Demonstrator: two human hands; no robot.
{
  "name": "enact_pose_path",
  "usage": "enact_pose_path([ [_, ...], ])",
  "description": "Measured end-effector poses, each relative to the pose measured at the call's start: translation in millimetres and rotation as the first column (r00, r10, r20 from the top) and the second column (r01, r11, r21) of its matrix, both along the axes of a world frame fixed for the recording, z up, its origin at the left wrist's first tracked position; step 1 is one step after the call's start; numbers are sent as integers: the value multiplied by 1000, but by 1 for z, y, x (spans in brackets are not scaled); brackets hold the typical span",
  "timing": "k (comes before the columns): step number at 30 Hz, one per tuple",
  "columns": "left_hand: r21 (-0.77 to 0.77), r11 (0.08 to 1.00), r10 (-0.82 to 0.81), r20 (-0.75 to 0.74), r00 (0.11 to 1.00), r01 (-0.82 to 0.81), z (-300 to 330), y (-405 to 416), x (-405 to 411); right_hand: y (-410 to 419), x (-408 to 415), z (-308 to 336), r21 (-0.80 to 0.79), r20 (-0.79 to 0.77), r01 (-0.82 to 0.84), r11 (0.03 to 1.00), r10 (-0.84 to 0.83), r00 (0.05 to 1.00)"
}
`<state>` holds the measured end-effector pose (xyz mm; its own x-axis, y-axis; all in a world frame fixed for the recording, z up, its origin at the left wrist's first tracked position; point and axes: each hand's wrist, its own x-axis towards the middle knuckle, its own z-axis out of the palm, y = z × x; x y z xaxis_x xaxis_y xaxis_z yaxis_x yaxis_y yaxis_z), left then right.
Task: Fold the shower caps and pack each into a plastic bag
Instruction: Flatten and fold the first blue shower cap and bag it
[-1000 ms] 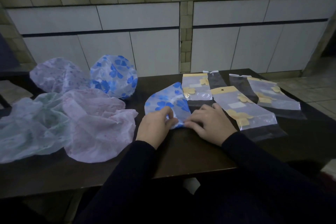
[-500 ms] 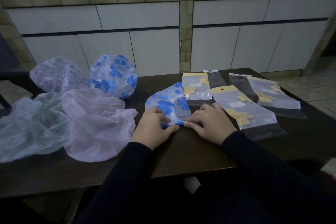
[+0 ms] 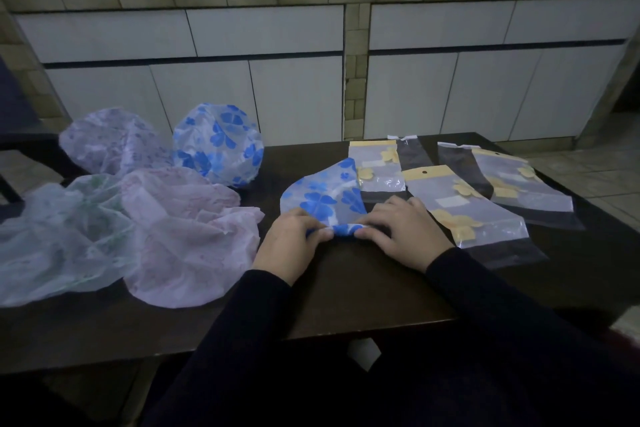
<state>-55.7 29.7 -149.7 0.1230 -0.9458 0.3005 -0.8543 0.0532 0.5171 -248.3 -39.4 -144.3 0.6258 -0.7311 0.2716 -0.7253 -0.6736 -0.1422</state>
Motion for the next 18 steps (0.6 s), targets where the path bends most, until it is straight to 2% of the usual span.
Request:
enact_pose_path([
  [10, 54, 987, 153, -77, 985, -149, 3, -1, -6, -2, 13, -5, 174, 137, 215, 961, -240, 961],
  [18, 89, 985, 155, -100, 983, -147, 1, -9, -3, 6, 16, -7, 75, 121, 292, 954, -299, 947],
])
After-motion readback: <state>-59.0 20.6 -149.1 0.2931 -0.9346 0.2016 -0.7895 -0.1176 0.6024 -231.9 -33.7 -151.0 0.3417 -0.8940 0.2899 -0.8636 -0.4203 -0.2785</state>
